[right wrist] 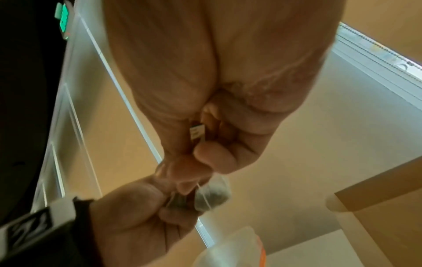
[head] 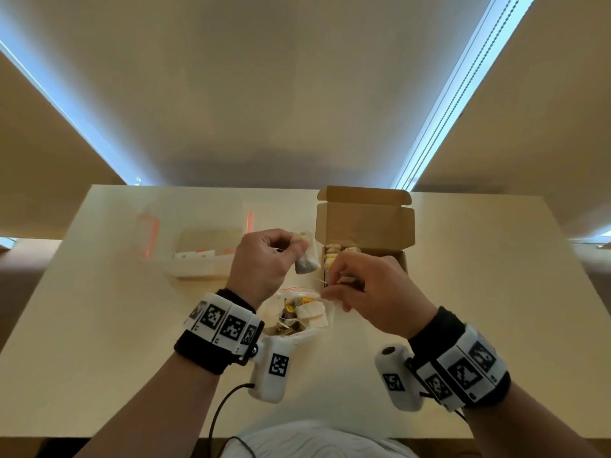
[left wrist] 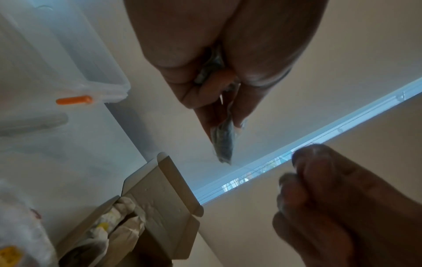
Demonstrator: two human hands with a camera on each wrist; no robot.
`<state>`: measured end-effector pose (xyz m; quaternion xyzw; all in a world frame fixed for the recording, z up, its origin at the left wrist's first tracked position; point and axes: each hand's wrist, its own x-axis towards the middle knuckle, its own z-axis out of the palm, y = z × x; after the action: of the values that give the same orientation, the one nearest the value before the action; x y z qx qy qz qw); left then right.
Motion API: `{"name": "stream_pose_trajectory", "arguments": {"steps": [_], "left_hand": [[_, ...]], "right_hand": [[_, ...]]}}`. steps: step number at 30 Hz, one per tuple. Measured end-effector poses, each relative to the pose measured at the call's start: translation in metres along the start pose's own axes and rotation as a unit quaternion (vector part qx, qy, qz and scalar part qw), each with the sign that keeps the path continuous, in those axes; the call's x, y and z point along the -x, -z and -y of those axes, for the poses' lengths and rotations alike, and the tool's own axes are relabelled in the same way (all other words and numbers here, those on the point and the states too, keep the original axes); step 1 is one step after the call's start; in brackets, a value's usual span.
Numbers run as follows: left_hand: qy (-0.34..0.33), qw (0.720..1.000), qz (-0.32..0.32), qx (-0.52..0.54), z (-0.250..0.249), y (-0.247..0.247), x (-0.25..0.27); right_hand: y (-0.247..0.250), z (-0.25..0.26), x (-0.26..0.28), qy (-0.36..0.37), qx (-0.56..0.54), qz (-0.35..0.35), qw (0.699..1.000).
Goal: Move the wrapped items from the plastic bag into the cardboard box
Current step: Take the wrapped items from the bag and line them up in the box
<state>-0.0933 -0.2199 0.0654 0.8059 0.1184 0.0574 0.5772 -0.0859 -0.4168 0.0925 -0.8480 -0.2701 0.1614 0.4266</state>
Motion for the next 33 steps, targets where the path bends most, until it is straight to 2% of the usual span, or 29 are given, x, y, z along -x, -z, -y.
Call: {"name": "stream_pose_trajectory", "arguments": {"steps": [5,8,13,16,19,23,27,30,33], "left_hand": [[-0.003,0.999,0.044,0.012,0.002,-0.012,0.008],[0.013,0.998,0.064,0.024,0.006,-0.017,0.01],[0.067,0.987,0.082,0.119,0.006,-0.026,0.015],[0.113,0.97,0.111,0.183,0.006,-0.029,0.017],[0.145,0.956,0.135,0.215,0.009,-0.03,0.017],[0.098,0.971,0.164,0.147,0.009,-0.03,0.018],[0.065,0.983,0.153,0.08,0.016,-0.037,0.014],[0.071,0.985,0.153,0.037,0.026,-0.045,0.013],[0.109,0.986,0.125,-0.007,0.037,-0.051,0.009]], "right_hand": [[0.013,0.007,-0.01,-0.055,-0.034,0.07,0.995],[0.015,0.006,-0.011,-0.081,-0.026,0.077,0.993],[0.011,-0.003,-0.01,-0.073,-0.018,-0.035,0.997],[0.002,-0.012,-0.01,-0.101,-0.052,-0.106,0.988],[-0.006,-0.022,-0.012,-0.137,-0.071,-0.145,0.977],[-0.012,-0.035,-0.013,-0.166,-0.045,-0.125,0.977],[-0.016,-0.049,-0.012,-0.209,-0.121,-0.099,0.965],[-0.021,-0.058,-0.007,-0.223,-0.14,-0.1,0.959],[-0.02,-0.082,-0.012,-0.252,-0.159,-0.106,0.949]]}}
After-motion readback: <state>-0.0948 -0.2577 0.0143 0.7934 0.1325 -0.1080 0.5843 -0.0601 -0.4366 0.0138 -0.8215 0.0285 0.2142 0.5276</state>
